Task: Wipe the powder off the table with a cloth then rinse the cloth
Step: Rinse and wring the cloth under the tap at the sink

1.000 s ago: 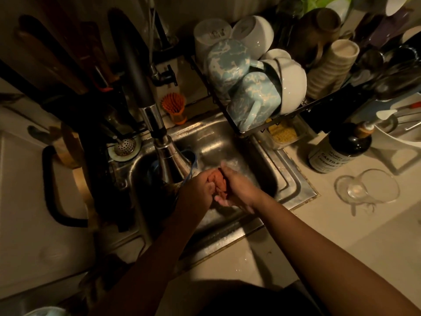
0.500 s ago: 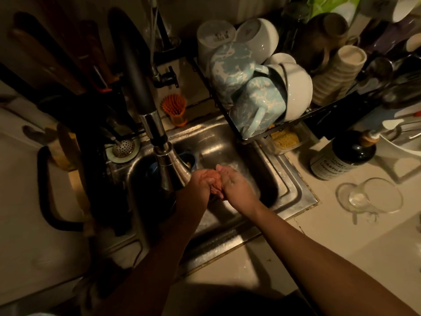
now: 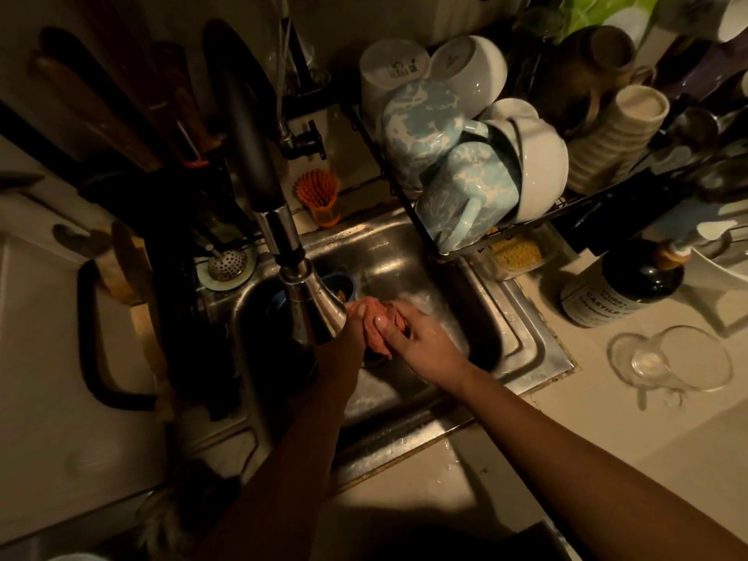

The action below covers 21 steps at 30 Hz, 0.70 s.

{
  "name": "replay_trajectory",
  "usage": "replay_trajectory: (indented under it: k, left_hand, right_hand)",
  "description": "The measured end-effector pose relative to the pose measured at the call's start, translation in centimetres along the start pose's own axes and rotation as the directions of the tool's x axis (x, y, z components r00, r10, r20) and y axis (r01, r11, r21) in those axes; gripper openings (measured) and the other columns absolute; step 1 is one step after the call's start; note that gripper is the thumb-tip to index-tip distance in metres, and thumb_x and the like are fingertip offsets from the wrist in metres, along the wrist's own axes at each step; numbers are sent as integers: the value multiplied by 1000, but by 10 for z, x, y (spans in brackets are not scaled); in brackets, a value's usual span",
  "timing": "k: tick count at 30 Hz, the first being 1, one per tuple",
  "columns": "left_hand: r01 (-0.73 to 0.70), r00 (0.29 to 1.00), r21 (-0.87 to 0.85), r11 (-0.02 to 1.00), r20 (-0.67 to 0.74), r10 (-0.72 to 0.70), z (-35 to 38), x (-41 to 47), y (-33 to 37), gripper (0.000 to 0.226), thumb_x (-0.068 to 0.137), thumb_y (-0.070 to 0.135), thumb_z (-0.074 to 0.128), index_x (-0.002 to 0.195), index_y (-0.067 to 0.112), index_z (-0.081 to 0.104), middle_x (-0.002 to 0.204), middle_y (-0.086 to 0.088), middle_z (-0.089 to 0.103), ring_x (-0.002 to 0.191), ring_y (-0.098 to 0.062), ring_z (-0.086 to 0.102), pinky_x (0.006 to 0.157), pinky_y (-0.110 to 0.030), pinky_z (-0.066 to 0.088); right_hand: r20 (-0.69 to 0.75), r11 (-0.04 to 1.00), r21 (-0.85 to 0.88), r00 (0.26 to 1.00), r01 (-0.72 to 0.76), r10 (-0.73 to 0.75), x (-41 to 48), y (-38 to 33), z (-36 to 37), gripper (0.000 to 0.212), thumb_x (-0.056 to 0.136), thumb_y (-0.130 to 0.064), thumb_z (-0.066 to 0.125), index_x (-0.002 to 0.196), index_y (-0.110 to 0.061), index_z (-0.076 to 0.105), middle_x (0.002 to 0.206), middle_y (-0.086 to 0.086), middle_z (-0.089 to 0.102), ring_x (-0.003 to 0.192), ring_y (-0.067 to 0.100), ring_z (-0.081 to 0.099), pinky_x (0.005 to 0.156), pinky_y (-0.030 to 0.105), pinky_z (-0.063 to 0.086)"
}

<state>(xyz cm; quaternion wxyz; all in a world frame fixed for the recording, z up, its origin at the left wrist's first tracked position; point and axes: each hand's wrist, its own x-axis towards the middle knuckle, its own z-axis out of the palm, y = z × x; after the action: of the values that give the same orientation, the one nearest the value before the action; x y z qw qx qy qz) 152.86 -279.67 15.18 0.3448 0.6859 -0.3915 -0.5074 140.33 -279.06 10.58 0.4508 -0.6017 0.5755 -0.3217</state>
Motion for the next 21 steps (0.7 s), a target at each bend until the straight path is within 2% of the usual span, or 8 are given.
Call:
replay_trajectory:
  k: [3, 6, 9, 12, 14, 18, 19, 21]
  left_hand:
    - [-100, 992, 61, 993, 88, 94, -5, -2, -2, 26, 102, 24, 49, 89, 15, 69, 73, 14, 71, 79, 2, 67, 78, -13, 49]
    - [-148, 986, 193, 970, 102, 130, -3, -6, -6, 28, 97, 36, 57, 110, 15, 71, 99, 0, 72, 89, -12, 64, 71, -4, 40]
    - [-130, 990, 231, 964, -14, 137, 3, -1, -14, 25, 98, 21, 56, 113, 8, 70, 105, -7, 71, 92, -16, 62, 65, 2, 34]
    - [-50, 997, 168, 984, -41, 58, 6, -6, -6, 25, 99, 15, 55, 112, -1, 68, 90, -5, 67, 73, -13, 61, 55, 3, 35]
    - [31, 999, 92, 995, -31, -28, 11, -4, -7, 27, 100, 17, 53, 111, -3, 68, 82, 0, 61, 57, 0, 50, 48, 2, 34]
    - [194, 981, -15, 981, 10, -194, 13, 2, -6, 20, 100, 9, 50, 89, 2, 65, 59, 4, 60, 42, -3, 54, 40, -7, 41]
    - [206, 978, -15, 978, 38, -205, 11, 2, -6, 21, 100, 6, 50, 82, 6, 61, 51, 5, 58, 37, -1, 54, 37, -10, 41]
    - [163, 985, 10, 987, 52, -164, 8, 2, -4, 23, 101, 4, 47, 79, 8, 55, 49, 3, 55, 33, 3, 50, 36, -10, 39]
  right_hand:
    - [73, 977, 144, 987, -156, 147, -3, 6, -3, 26, 99, -29, 60, 121, -14, 62, 104, -3, 70, 88, -6, 64, 84, 18, 49]
    - [150, 966, 137, 969, -218, 198, -4, 8, -9, 29, 98, -14, 61, 126, -11, 61, 109, 3, 72, 97, 11, 69, 93, 29, 54]
    - [52, 991, -113, 995, -74, 80, -7, 6, -9, 31, 94, -9, 64, 124, -7, 64, 105, 6, 72, 94, 18, 69, 76, 6, 40]
    - [-97, 962, -250, 986, 105, -133, -14, 4, -4, 28, 86, -12, 61, 112, -8, 70, 96, 12, 75, 87, 22, 66, 70, 8, 34]
    - [-96, 943, -268, 969, 195, -228, -18, 2, -2, 36, 77, -10, 54, 108, -8, 72, 91, 13, 75, 85, 19, 62, 70, 3, 36]
    - [10, 807, -442, 902, 391, -432, -14, 7, -8, 48, 78, -21, 44, 114, -3, 70, 101, 14, 75, 88, 28, 70, 83, 28, 52]
    - [15, 791, -457, 892, 408, -452, -13, 8, -9, 47, 79, -21, 45, 115, -3, 70, 102, 14, 75, 88, 27, 70, 84, 28, 51]
    - [-19, 872, -352, 929, 341, -371, -10, 10, -9, 41, 85, -15, 50, 120, -6, 69, 106, 11, 75, 94, 22, 69, 88, 17, 46]
